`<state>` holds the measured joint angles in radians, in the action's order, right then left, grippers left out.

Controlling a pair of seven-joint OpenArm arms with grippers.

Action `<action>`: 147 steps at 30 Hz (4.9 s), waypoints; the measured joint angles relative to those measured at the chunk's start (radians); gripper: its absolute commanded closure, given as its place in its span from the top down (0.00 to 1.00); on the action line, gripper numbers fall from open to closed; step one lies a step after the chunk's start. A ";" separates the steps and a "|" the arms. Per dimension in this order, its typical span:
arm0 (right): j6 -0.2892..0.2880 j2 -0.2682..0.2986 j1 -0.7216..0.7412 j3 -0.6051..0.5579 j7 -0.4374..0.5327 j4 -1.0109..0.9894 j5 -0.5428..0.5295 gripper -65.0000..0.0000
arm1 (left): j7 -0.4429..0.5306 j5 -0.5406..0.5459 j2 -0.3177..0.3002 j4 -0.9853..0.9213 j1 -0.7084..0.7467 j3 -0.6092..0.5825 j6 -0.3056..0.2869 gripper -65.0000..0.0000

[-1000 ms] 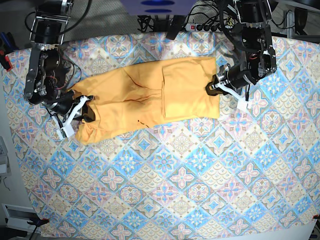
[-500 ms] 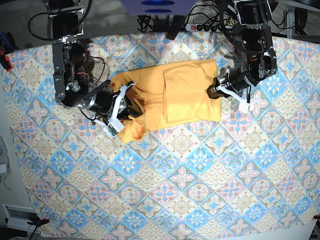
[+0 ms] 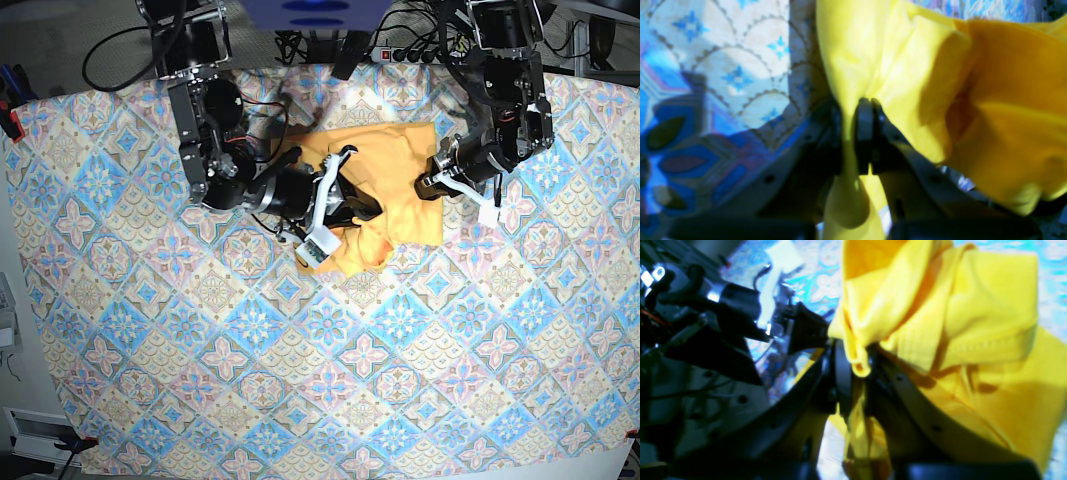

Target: Fold the T-shirt properly

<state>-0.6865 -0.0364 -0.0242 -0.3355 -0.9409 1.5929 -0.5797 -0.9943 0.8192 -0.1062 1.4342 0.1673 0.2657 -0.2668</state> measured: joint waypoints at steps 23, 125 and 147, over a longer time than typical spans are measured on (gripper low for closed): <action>0.035 0.000 0.115 -0.109 0.302 -0.315 -0.005 0.45 | 0.000 0.010 0.007 -0.002 0.008 0.000 0.000 0.00; 0.041 0.222 0.053 -0.213 0.081 0.103 0.072 0.40 | 0.000 0.119 -0.079 -0.014 0.049 0.000 0.000 0.33; 0.036 0.158 0.040 -0.305 0.084 -0.022 0.248 0.41 | 0.000 0.116 -0.068 -0.014 0.046 -0.002 0.000 0.33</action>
<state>-0.6506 0.1215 0.0154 -0.6403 -0.8574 1.5707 -0.3317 -0.9943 0.9356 -0.1745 1.4197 0.2134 0.2642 -0.2668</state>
